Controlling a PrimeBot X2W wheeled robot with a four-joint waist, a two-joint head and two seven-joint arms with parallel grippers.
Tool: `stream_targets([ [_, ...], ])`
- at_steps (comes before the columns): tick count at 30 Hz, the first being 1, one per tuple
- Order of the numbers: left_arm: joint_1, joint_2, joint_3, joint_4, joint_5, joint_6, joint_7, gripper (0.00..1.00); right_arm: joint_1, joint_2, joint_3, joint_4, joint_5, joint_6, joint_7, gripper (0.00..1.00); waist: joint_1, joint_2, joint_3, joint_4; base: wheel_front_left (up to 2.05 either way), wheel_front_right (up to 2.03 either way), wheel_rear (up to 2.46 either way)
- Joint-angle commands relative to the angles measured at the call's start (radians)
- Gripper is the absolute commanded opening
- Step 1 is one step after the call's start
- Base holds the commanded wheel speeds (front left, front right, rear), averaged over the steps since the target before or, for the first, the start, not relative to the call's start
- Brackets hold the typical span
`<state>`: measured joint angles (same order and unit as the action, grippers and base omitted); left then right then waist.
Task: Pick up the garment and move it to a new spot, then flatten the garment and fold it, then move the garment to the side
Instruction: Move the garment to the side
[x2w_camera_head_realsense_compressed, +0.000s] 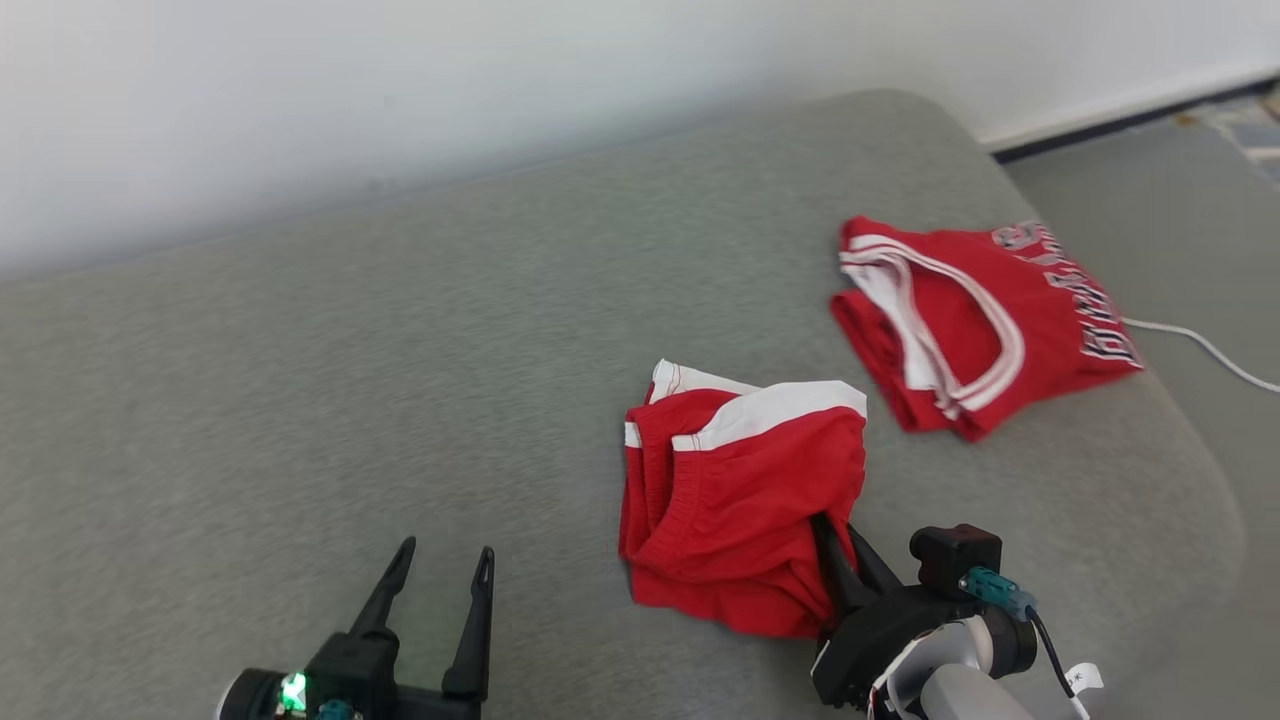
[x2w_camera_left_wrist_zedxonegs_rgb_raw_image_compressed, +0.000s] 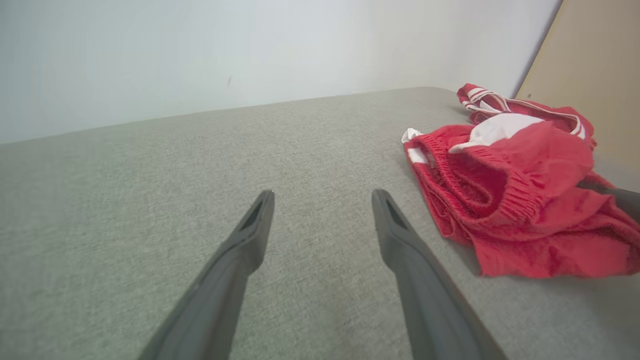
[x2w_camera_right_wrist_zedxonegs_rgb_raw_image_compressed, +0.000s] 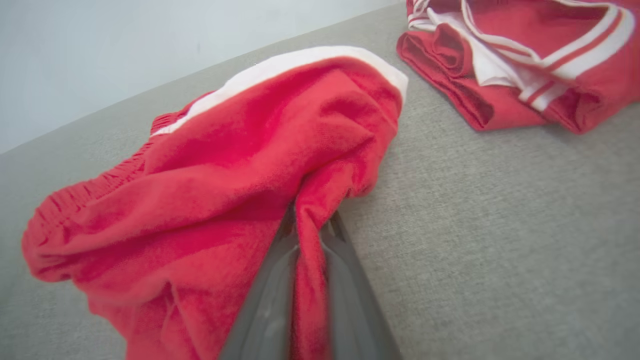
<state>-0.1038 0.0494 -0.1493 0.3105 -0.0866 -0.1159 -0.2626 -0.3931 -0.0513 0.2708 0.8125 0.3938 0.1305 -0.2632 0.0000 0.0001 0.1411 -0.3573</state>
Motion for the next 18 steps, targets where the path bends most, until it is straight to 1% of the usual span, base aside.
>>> stream_targets([
  [1,-0.015,0.002,0.007,0.004,0.013,-0.005,-0.003,1.00,-0.005,0.001,0.008,-0.005,0.000,0.000,-0.001,0.00,0.0000,-0.0001,0.022,-0.108,0.00,0.00,0.00],
  [6,-0.037,0.002,0.001,0.015,0.019,-0.005,-0.003,1.00,-0.055,-0.007,0.037,-0.006,-0.041,0.000,-0.001,0.00,0.0000,-0.0001,0.050,-0.099,0.00,0.00,0.00],
  [10,-0.050,0.002,-0.006,0.021,0.022,-0.005,-0.003,1.00,-0.119,-0.044,0.086,-0.002,-0.072,0.000,-0.001,0.00,0.0000,-0.0001,0.074,-0.061,0.00,0.00,0.00],
  [13,-0.059,0.002,-0.010,0.023,0.029,-0.006,-0.003,1.00,-0.194,-0.094,0.119,0.008,-0.087,0.000,-0.001,0.00,0.0000,-0.0001,0.095,-0.022,0.00,0.00,0.00],
  [18,-0.067,0.002,-0.008,0.025,0.042,-0.007,-0.003,1.00,-0.328,-0.210,0.171,0.062,-0.121,0.000,0.004,0.00,0.0000,-0.0001,0.126,0.047,0.00,0.00,0.00],
])
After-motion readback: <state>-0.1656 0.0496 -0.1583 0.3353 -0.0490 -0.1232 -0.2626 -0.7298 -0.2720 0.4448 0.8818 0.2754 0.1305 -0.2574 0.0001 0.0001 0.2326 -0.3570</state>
